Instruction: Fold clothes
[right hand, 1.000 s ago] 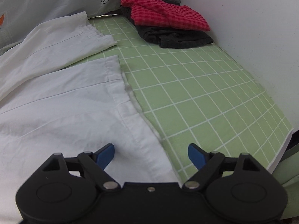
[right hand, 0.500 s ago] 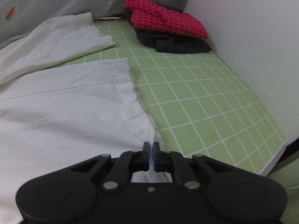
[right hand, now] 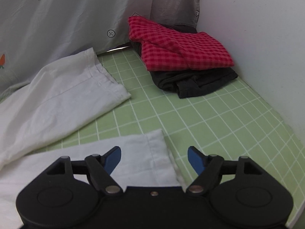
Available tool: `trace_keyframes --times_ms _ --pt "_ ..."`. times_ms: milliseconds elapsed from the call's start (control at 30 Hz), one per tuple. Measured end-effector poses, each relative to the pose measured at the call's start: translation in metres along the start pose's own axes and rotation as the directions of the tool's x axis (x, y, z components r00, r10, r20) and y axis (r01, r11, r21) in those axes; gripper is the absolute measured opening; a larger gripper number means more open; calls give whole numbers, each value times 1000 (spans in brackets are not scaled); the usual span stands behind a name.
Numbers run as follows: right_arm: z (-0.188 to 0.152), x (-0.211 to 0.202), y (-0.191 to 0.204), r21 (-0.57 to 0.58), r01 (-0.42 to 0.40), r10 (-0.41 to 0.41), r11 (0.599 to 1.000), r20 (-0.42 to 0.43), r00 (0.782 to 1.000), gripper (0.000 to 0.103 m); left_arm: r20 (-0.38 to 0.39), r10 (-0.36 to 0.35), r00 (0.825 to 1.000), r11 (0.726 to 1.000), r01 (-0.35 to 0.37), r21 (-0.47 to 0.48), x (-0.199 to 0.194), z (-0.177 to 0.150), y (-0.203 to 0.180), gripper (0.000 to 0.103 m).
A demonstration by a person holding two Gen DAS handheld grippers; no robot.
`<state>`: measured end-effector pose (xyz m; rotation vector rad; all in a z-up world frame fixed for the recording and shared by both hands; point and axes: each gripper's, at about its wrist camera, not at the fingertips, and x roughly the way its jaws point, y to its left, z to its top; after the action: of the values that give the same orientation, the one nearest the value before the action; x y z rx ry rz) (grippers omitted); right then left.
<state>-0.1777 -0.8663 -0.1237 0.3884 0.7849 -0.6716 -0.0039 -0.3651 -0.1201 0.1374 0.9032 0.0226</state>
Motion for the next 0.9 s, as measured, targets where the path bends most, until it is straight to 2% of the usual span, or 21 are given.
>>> trace_keyframes --times_ms 133,200,333,433,500,533,567,667,700,800,867,900 --pt "38 55 22 70 -51 52 996 -8 999 78 -21 8 1000 999 -9 -41 25 20 -6 71" --pt "52 77 32 96 -51 52 994 -7 999 78 -37 21 999 998 -23 -58 38 29 -10 71" --pt "68 108 53 93 30 -30 995 -1 1000 78 -58 32 998 997 -35 -64 53 37 -16 72" --pt "69 119 60 67 50 -50 996 -5 999 74 -62 43 997 997 -47 -55 58 39 -20 72" --pt "67 119 62 31 37 -37 999 0 999 41 -64 48 997 997 -51 -54 60 40 -23 74" --pt "66 118 63 1 19 -19 1000 7 1000 31 -64 50 997 997 -53 -52 60 40 -23 74" --pt "65 116 66 -45 -12 13 999 7 1000 12 -64 52 997 997 -56 -47 59 40 -25 75" --pt "60 95 79 -234 34 -15 972 82 996 10 -59 46 997 998 -49 -41 57 40 -26 74" --pt "59 82 78 -263 58 -26 963 124 992 9 -54 41 998 998 -43 -40 54 39 -26 75" --pt "59 47 56 -198 129 -91 972 191 977 10 -39 41 998 998 -43 -40 48 37 -24 75" --pt "53 54 41 -177 168 -145 970 134 980 11 -38 37 999 998 -39 -53 46 34 -21 75" --pt "49 64 36 -187 171 -159 967 79 984 16 -43 31 999 997 -34 -65 46 33 -19 75"
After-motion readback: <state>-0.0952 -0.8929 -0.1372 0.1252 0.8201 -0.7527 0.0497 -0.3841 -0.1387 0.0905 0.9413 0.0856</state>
